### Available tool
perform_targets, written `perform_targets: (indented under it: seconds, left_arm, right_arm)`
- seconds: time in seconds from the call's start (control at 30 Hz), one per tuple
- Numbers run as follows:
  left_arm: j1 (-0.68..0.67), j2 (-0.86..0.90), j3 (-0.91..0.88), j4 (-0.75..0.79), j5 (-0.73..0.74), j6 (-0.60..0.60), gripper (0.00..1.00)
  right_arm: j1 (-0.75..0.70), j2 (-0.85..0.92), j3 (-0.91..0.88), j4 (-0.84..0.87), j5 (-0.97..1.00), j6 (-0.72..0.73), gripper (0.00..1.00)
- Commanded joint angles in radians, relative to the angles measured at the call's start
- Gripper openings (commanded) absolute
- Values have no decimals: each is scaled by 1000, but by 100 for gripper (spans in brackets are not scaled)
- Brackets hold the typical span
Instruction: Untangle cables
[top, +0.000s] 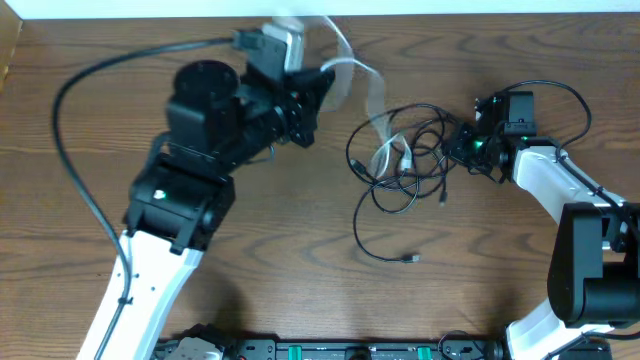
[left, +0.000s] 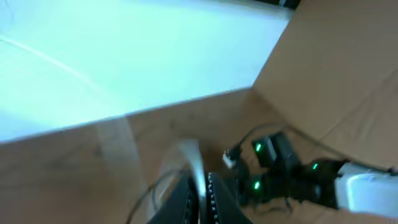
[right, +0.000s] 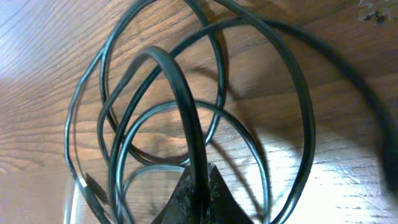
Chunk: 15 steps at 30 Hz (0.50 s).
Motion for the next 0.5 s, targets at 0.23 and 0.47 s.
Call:
perform_targets:
  seconds: [0.23,0.47]
  left_arm:
    - [40,15,106,-36,60,7,7]
    - [40,73,106,-134,69,7,7]
  right_arm:
    - [22,18,9,-10,-84,-148,43]
    - [20,-125,114,-231,-104,-322,68]
